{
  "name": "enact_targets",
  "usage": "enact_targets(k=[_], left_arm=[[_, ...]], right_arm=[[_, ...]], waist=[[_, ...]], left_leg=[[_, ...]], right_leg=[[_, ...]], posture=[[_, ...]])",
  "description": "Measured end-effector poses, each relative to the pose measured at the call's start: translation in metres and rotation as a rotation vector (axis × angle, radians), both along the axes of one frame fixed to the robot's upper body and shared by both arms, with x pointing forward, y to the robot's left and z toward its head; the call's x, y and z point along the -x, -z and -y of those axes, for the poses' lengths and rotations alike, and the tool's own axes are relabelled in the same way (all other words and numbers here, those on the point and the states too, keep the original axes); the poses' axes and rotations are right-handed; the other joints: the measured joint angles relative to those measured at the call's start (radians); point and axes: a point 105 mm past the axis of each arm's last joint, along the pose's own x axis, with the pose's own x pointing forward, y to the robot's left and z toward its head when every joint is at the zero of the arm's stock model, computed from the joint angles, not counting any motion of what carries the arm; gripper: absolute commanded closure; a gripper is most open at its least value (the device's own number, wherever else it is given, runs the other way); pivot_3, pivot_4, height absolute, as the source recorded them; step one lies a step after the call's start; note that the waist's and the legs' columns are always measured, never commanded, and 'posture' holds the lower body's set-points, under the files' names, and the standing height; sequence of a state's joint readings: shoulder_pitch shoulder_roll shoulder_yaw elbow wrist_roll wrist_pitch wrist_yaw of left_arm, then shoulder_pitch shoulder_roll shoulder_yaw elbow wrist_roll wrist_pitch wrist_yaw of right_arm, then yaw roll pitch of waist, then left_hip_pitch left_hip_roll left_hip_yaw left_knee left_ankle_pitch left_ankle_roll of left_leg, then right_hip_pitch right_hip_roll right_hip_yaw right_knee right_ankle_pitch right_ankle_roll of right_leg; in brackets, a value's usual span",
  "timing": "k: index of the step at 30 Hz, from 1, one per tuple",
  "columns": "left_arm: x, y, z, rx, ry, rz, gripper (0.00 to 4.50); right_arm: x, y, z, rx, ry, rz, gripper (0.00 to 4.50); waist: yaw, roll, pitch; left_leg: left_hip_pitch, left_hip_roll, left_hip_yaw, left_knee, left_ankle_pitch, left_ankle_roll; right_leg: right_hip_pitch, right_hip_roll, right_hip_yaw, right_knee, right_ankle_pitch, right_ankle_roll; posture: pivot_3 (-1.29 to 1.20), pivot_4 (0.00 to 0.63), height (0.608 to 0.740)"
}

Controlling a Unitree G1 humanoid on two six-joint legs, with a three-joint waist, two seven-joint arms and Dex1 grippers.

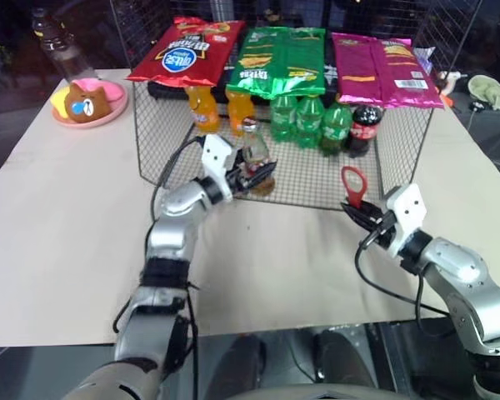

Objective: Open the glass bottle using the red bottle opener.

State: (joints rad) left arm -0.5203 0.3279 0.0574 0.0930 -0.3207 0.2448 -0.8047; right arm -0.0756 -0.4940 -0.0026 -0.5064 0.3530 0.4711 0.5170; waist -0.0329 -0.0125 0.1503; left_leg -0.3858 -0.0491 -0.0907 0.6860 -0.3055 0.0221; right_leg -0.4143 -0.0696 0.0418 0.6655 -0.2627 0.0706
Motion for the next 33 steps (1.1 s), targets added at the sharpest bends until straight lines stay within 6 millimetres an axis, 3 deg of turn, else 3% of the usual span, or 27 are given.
enact_targets(k=[4, 10, 23, 24, 26, 33], left_arm=[[0.034, -0.007, -0.004, 0.015, 0.056, -0.037, 1.84], [0.06, 0.007, -0.005, -0.003, 0.073, -0.085, 1.84], [0.065, 0.034, -0.002, -0.04, -0.008, -0.024, 1.84], [0.065, 0.034, -0.001, -0.037, -0.007, -0.019, 0.81], [0.065, 0.031, -0.001, -0.03, -0.009, 0.004, 0.05], [0.067, 0.033, -0.002, -0.028, -0.026, 0.02, 0.05]], right_arm=[[-0.002, 0.0, 0.005, 0.002, 0.013, 0.005, 4.5], [-0.002, 0.001, 0.005, 0.004, 0.017, 0.009, 4.5], [-0.006, 0.0, 0.006, 0.002, 0.003, 0.013, 4.5], [-0.006, 0.0, 0.006, 0.002, 0.0, 0.012, 4.5], [-0.006, 0.001, 0.005, 0.002, -0.003, 0.011, 4.5], [-0.004, 0.002, 0.005, 0.003, -0.009, 0.004, 4.5]], waist=[[-0.001, 0.0, 0.0], [0.003, 0.001, 0.0], [0.021, 0.001, 0.0], [0.022, 0.001, 0.0], [0.022, 0.001, 0.0], [0.021, 0.001, 0.0]], left_leg=[[0.001, 0.0, 0.001, 0.0, 0.0, 0.0], [0.002, 0.0, 0.001, -0.001, 0.0, 0.0], [0.002, 0.0, 0.001, -0.001, 0.0, 0.0], [0.002, 0.0, 0.001, -0.001, 0.0, 0.0], [0.002, 0.0, 0.002, -0.001, 0.0, 0.0], [0.003, 0.0, 0.001, -0.001, 0.0, 0.0]], right_leg=[[0.0, 0.0, 0.001, 0.0, 0.0, 0.0], [0.002, 0.0, 0.001, 0.0, 0.0, 0.0], [0.002, 0.0, 0.001, -0.001, 0.0, 0.0], [0.002, 0.0, 0.001, -0.001, 0.0, 0.0], [0.002, 0.0, 0.001, -0.001, 0.0, 0.0], [0.002, 0.0, 0.001, 0.0, 0.0, 0.0]], posture=[[0.0, 0.15, 0.74], [0.0, 0.15, 0.74], [0.0, 0.15, 0.74], [0.0, 0.15, 0.74], [0.0, 0.15, 0.74], [0.0, 0.15, 0.74]])
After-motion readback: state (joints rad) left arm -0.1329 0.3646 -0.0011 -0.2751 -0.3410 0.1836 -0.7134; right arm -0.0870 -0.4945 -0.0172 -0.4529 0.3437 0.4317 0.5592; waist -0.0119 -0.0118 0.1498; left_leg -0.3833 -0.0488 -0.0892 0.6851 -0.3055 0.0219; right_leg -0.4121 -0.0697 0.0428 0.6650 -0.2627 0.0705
